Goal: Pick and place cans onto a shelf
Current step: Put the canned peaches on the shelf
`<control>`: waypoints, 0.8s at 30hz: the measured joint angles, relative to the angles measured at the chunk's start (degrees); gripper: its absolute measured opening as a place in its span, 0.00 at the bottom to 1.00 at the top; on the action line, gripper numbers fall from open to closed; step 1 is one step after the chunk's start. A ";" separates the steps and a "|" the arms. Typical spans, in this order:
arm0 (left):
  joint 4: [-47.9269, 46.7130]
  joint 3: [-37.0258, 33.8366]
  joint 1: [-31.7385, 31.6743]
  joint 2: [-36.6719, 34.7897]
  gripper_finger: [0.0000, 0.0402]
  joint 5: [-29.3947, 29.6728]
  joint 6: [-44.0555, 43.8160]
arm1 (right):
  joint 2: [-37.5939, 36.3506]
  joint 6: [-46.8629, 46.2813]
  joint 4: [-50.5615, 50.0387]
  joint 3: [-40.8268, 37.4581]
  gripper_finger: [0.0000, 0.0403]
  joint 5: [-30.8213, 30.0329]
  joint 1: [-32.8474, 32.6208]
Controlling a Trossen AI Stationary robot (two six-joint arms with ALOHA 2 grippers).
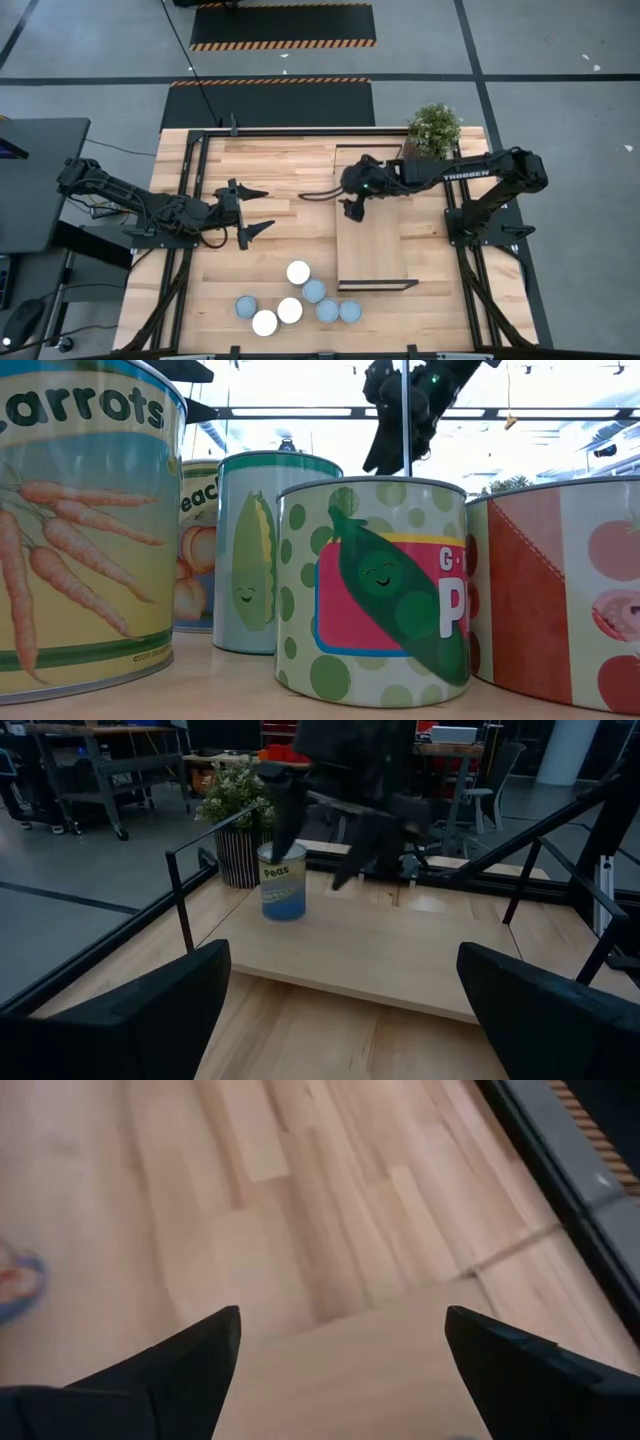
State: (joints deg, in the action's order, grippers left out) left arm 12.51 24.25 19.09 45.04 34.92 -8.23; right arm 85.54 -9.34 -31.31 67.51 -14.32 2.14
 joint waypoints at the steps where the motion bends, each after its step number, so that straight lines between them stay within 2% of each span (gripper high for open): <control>1: 0.02 0.00 -0.02 0.00 0.99 0.00 0.00 | 0.00 0.05 0.41 0.00 0.89 0.11 -0.63; 10: 0.21 -0.04 0.01 1.02 0.99 -0.01 0.02 | 1.46 2.05 6.72 0.07 0.89 1.09 -7.31; 19: 3.58 -0.06 -1.59 4.00 0.99 -0.02 0.53 | 7.21 2.09 16.39 0.07 0.89 6.71 -11.02; 24: 3.84 -0.02 -1.94 4.86 0.99 0.01 0.40 | 9.82 2.96 14.50 3.24 0.89 7.15 -11.94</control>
State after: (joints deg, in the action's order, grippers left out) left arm 16.35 24.23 17.15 49.90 34.93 -7.83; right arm 95.35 -6.38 -16.82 70.75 -7.18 -9.81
